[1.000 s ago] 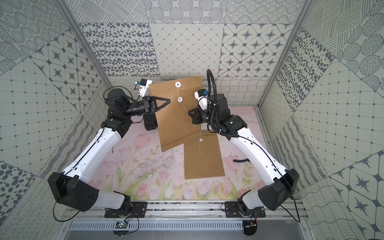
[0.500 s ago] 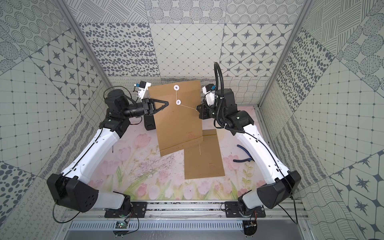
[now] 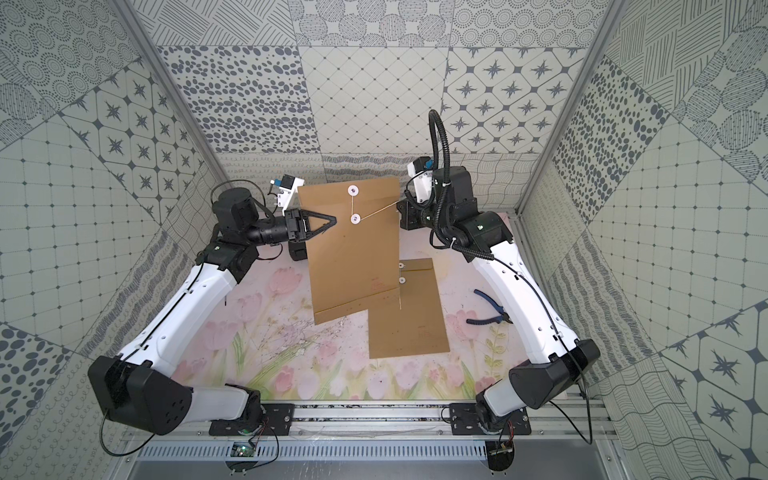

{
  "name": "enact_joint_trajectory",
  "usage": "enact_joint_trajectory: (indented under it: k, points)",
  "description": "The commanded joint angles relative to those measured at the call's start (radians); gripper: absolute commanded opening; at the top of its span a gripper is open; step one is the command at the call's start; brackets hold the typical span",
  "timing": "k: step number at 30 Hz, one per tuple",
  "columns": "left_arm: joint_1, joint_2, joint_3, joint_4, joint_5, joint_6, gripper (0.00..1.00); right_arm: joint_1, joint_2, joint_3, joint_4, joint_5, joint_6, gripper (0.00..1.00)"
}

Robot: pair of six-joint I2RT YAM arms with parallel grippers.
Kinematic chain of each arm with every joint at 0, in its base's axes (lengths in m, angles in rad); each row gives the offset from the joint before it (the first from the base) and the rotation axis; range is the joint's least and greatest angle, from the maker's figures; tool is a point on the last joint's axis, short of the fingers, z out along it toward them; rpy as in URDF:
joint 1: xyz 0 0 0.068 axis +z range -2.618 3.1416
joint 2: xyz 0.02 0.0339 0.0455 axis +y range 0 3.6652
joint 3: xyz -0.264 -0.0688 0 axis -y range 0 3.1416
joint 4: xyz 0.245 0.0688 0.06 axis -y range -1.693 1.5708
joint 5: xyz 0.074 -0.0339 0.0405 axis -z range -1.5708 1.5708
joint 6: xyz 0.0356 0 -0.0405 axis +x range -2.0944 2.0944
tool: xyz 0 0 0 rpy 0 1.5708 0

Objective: Close the mouth of the file bag
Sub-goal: Close the file bag.

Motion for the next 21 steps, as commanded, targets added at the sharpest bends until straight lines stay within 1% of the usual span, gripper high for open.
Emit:
enact_joint_trajectory:
  k: [1, 8, 12, 17, 21]
  points:
    - [0.004, -0.02, -0.024, 0.035, 0.026, 0.027, 0.0, 0.011, 0.015, 0.057, -0.007, 0.021, -0.03, 0.0]
    - [-0.006, -0.042, -0.065, 0.075, 0.028, -0.008, 0.0, 0.034, 0.063, 0.145, -0.037, 0.024, -0.043, 0.0]
    - [-0.022, -0.049, -0.087, 0.089, 0.02, -0.014, 0.0, 0.061, 0.116, 0.228, -0.068, 0.032, -0.052, 0.0]
    - [-0.046, -0.044, -0.106, 0.126, 0.014, -0.033, 0.0, 0.117, 0.209, 0.362, -0.151, 0.085, -0.084, 0.0]
    - [-0.061, -0.031, -0.104, 0.145, 0.008, -0.042, 0.0, 0.172, 0.276, 0.475, -0.24, 0.173, -0.127, 0.0]
